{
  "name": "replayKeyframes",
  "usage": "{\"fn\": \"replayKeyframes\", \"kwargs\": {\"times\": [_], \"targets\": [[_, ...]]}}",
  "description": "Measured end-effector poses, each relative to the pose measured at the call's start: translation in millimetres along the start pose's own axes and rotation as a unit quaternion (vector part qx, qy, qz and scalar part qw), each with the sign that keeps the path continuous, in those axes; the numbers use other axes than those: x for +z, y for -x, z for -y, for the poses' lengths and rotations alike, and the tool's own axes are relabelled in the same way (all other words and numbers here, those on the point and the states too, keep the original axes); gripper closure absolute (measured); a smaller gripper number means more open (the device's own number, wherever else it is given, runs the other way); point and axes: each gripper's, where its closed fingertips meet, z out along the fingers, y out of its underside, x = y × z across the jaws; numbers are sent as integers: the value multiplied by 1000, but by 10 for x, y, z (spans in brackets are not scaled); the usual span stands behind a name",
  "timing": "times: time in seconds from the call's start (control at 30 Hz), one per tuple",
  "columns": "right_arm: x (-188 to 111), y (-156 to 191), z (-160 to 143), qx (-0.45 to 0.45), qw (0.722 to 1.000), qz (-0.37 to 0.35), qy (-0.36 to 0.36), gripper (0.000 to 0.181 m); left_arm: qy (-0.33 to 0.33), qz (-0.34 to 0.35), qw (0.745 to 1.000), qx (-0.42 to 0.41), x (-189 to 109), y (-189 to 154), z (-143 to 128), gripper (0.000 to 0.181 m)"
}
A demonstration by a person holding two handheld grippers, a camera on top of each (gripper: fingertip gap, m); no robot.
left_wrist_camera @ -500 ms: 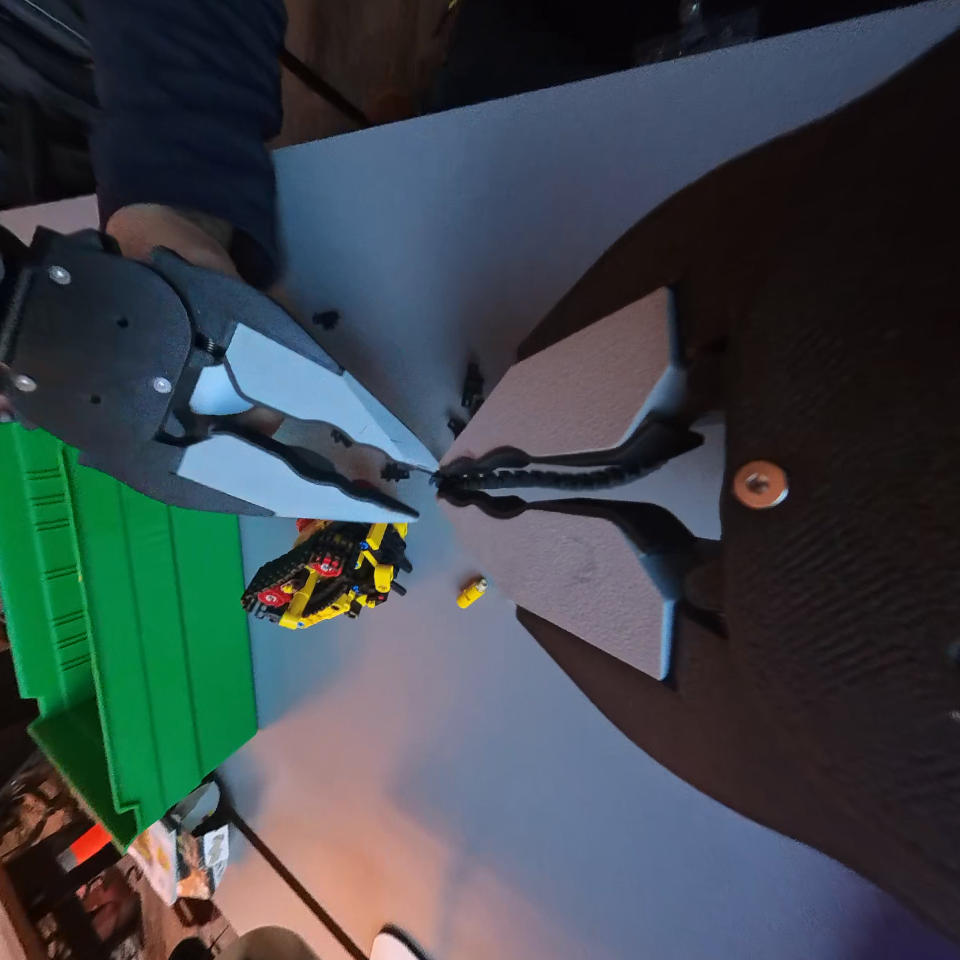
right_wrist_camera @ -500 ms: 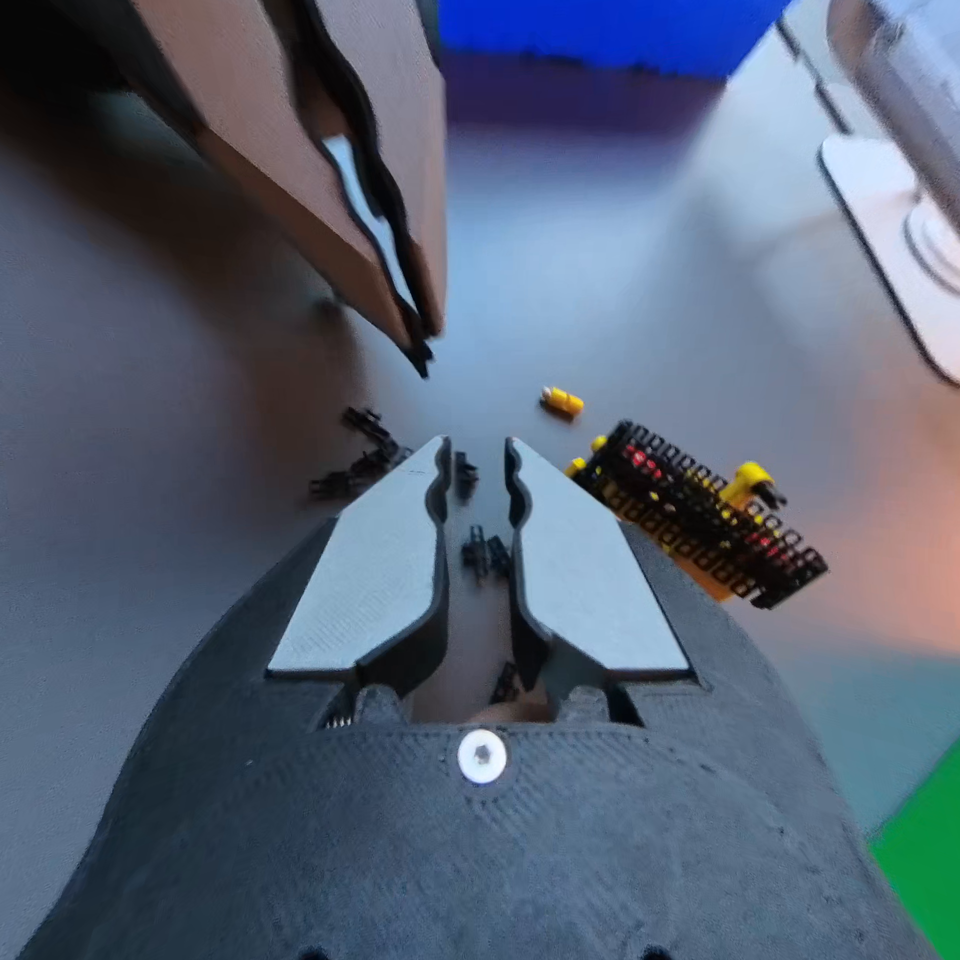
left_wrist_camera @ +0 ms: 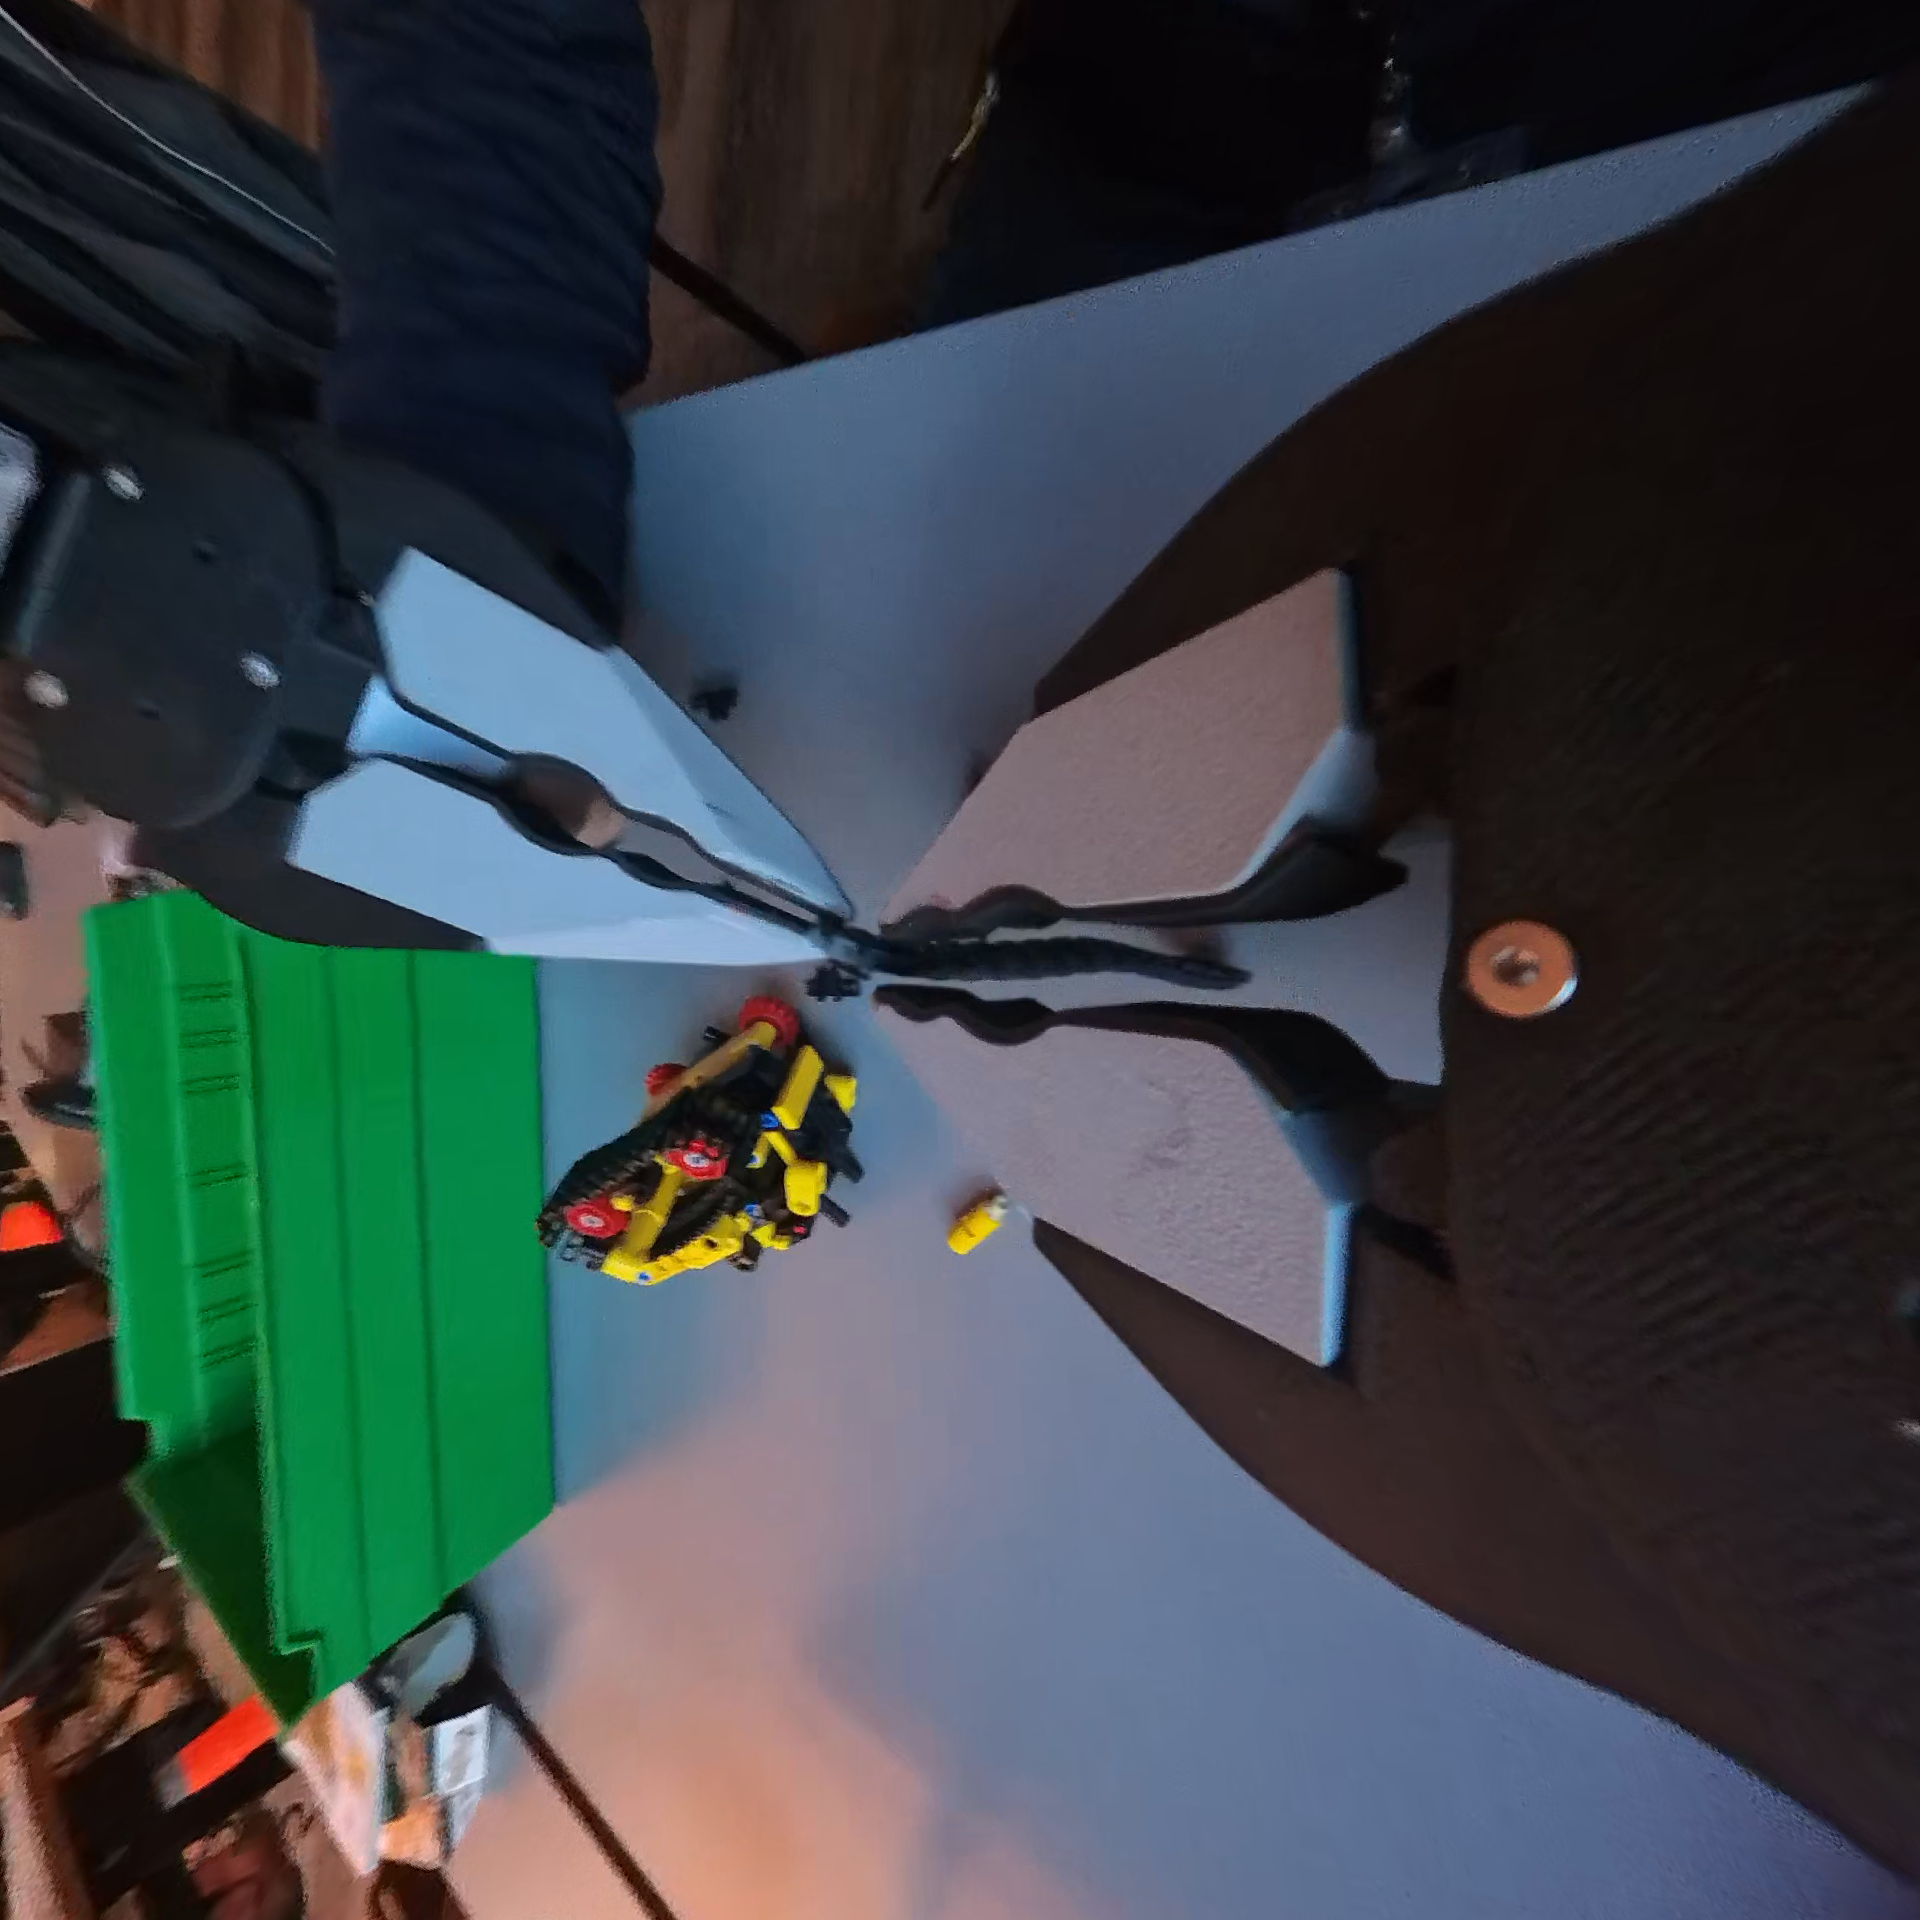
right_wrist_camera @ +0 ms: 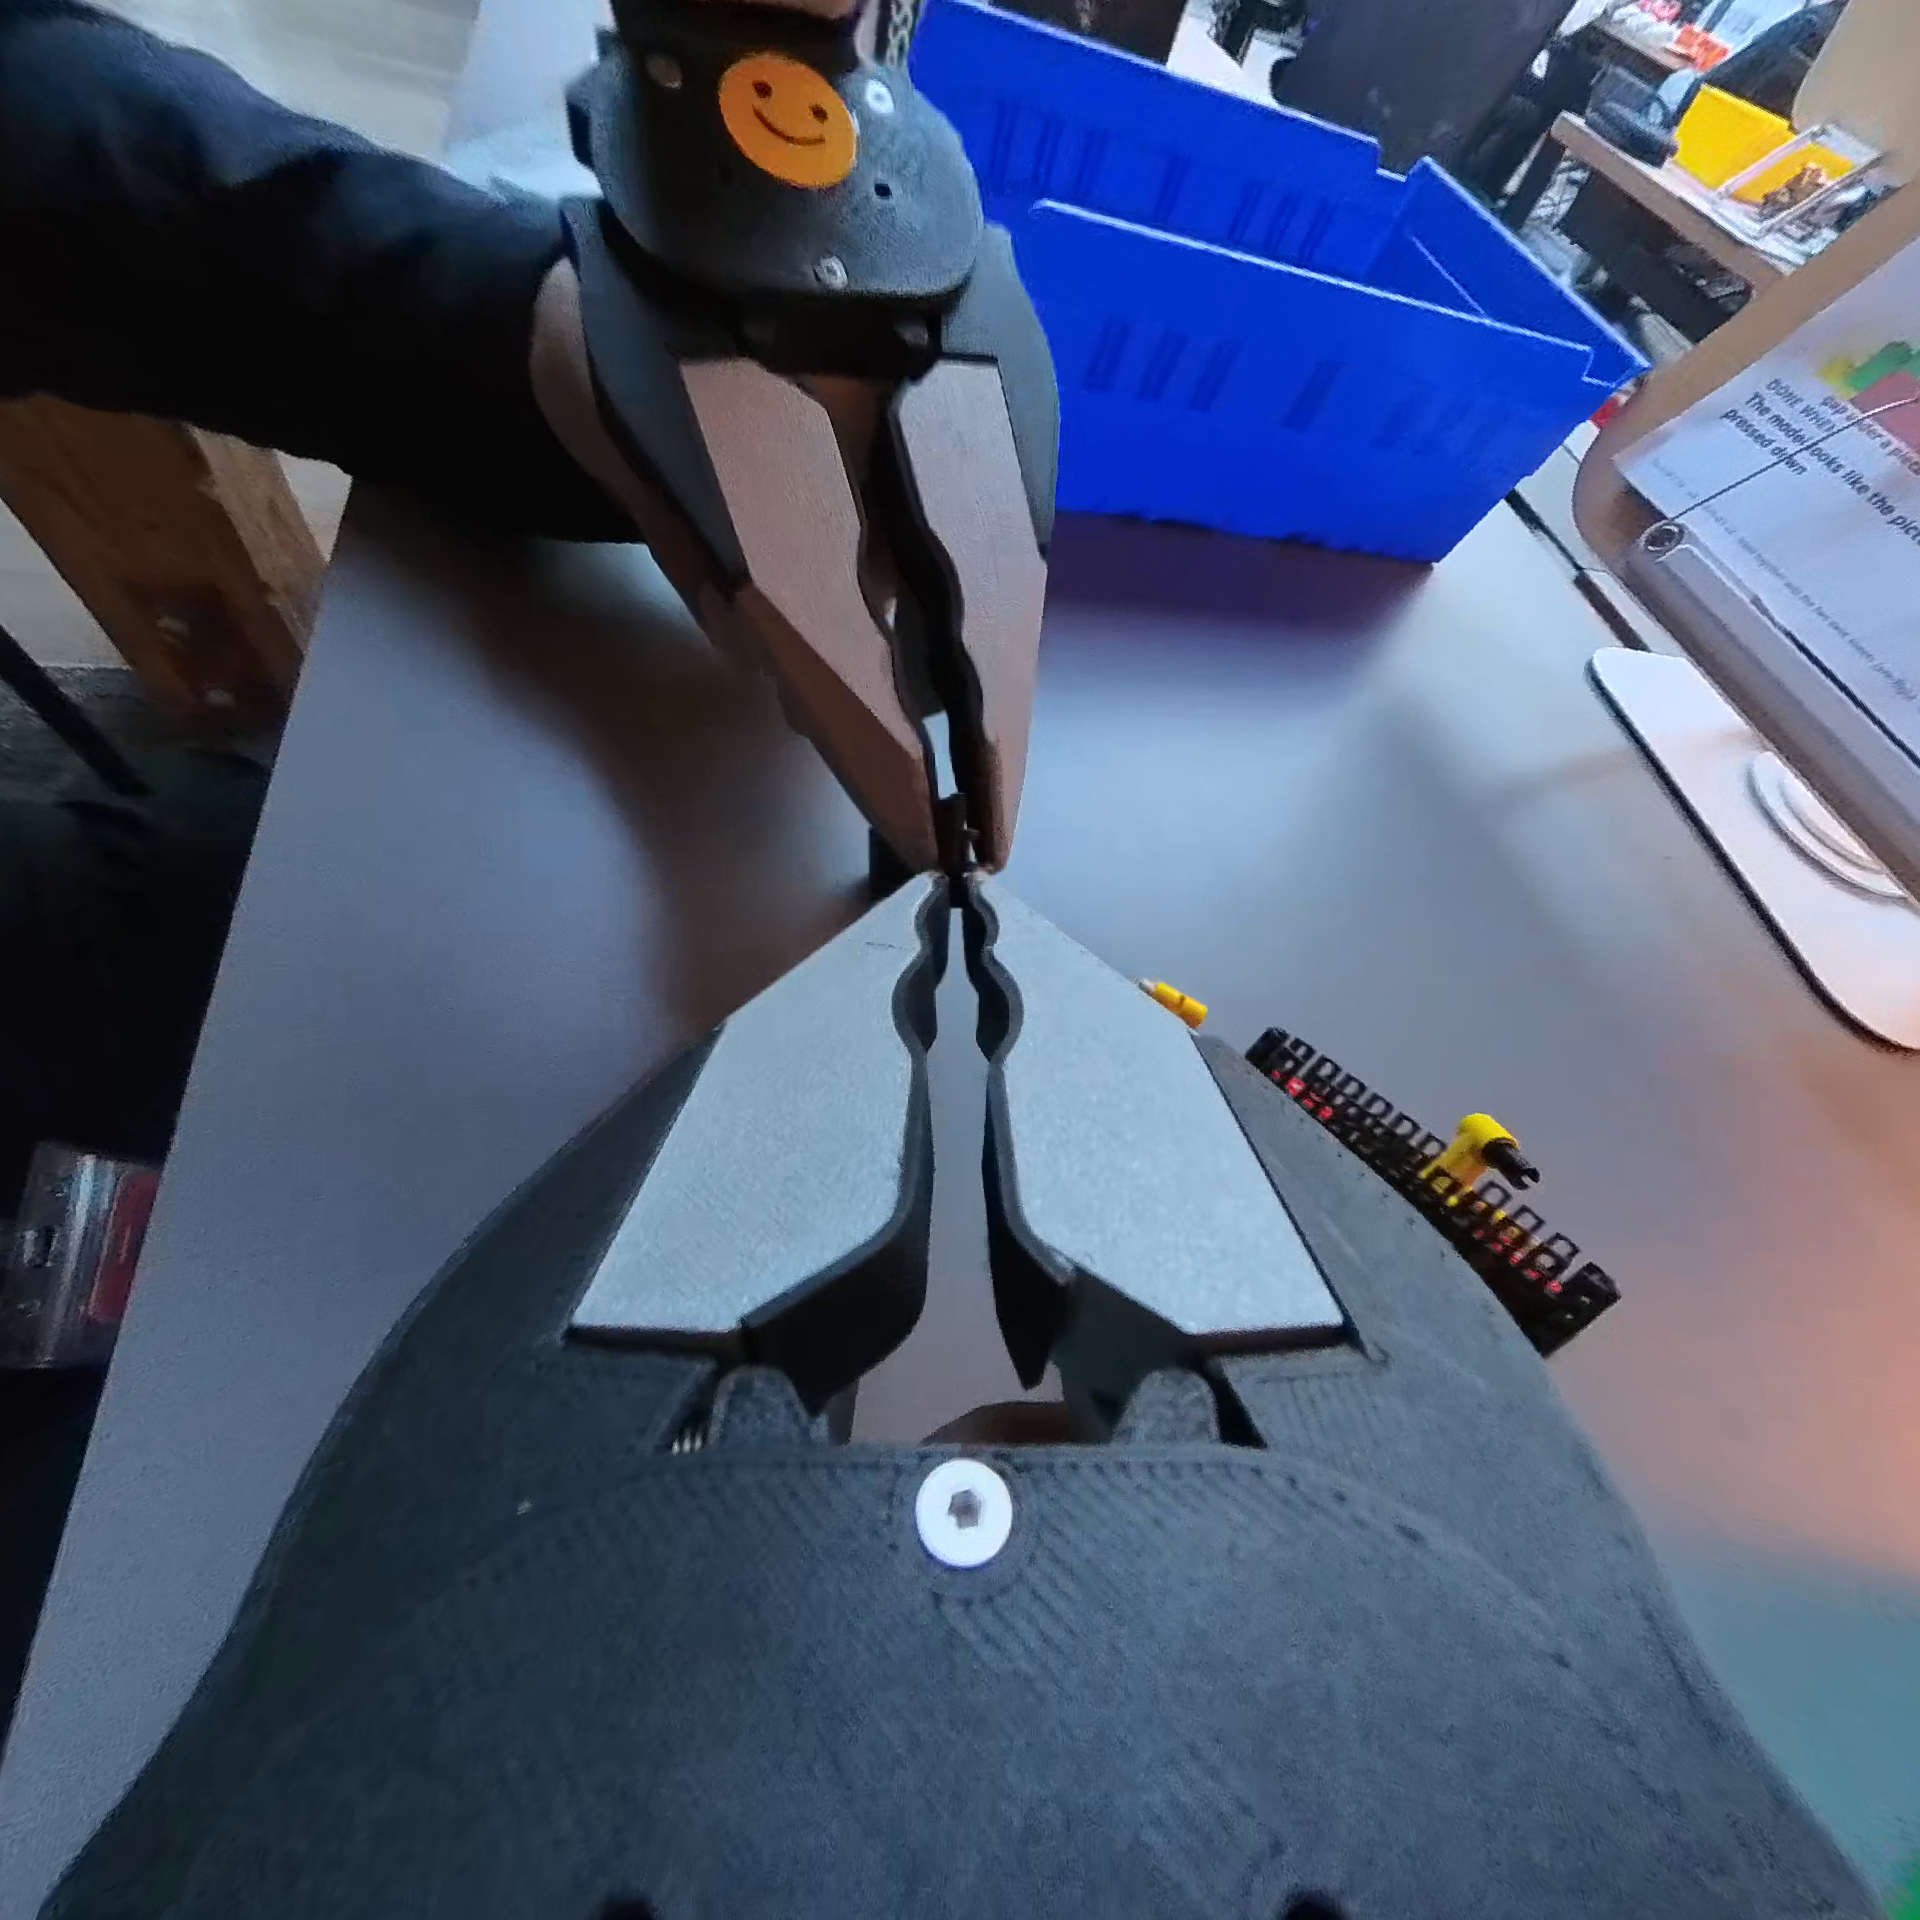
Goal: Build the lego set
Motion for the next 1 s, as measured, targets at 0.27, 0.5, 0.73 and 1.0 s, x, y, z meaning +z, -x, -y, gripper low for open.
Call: {"fn": "replayKeyframes", "kwargs": {"times": [0.27,0.5,0.73,1.0], "targets": [[-33,-6,14,17,1000,8,-7,181,-16,-13,1000,-9,-13,-29,42,179],[-9,18,-3,26,1000,17,-4,181,-16,-13,1000,-1,-30,-47,66,180],[-15,25,36,21,1000,17,-16,169,-17,-19,1000,-4,-35,-94,102,180],[-46,127,92,25,998,53,-33,170,-2,-31,999,25,-18,-178,67,181]]}}
